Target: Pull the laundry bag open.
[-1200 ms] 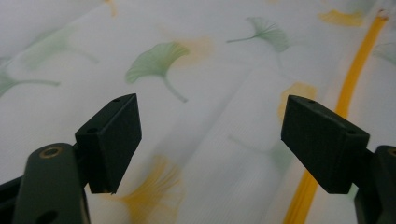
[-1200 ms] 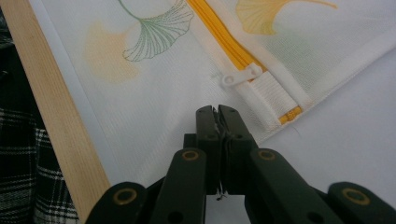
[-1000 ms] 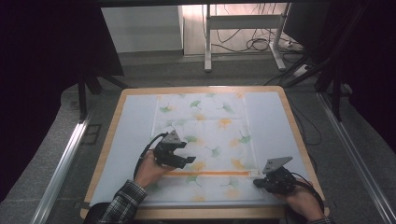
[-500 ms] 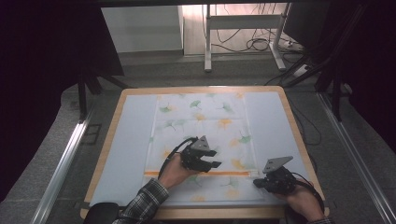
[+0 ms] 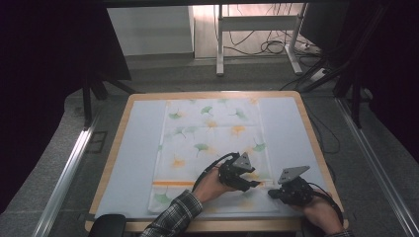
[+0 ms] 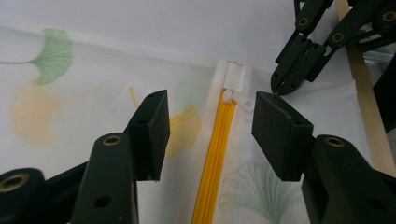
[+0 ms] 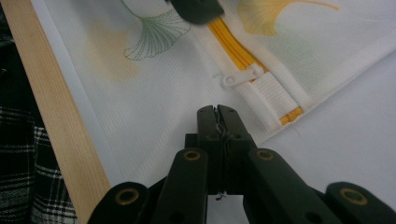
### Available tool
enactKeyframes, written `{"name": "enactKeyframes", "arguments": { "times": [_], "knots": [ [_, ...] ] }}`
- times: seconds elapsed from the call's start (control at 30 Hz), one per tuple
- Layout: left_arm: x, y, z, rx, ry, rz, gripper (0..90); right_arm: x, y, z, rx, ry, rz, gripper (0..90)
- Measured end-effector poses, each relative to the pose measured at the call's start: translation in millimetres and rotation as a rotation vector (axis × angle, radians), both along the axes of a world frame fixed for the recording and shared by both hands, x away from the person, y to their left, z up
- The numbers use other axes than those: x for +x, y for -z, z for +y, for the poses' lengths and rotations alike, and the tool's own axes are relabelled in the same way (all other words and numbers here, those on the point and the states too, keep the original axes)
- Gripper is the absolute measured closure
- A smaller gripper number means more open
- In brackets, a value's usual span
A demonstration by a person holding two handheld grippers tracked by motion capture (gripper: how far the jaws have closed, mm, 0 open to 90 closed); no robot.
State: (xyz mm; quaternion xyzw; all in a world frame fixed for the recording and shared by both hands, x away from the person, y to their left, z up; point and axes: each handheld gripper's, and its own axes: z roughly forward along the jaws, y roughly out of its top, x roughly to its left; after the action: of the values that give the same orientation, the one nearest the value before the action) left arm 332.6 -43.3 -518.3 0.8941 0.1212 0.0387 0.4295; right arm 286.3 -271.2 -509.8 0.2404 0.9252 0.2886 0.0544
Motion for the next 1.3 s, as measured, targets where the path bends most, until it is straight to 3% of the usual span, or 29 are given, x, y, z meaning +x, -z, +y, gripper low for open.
{"name": "enactKeyframes", "arguments": {
  "times": [0.3,0.5,0.7,0.87,1.2,1.3],
  "knots": [
    [-0.5,15.1,-19.8,0.017,0.034,0.0,46.4,0.0,-0.1,-0.1,0.0,-0.002,0.001,87.8],
    [0.6,15.6,-29.2,0.041,0.034,-0.026,46.3,-0.3,-0.1,0.0,-0.002,-0.002,-0.003,87.8],
    [3.6,15.4,-31.8,0.039,0.029,-0.017,46.5,-0.2,0.0,0.0,-0.001,0.0,-0.001,87.8],
    [6.0,15.3,-28.3,0.017,0.029,0.02,49.7,-0.2,-0.1,-0.1,-0.001,0.0,0.0,87.8],
    [11.0,13.9,-21.7,0.009,0.037,0.109,68.5,0.4,0.2,-0.3,0.002,0.001,0.002,87.8],
    [10.0,14.0,-22.9,0.011,0.041,0.115,72.9,0.5,0.2,-0.4,0.003,0.001,0.003,87.8]
  ]
}}
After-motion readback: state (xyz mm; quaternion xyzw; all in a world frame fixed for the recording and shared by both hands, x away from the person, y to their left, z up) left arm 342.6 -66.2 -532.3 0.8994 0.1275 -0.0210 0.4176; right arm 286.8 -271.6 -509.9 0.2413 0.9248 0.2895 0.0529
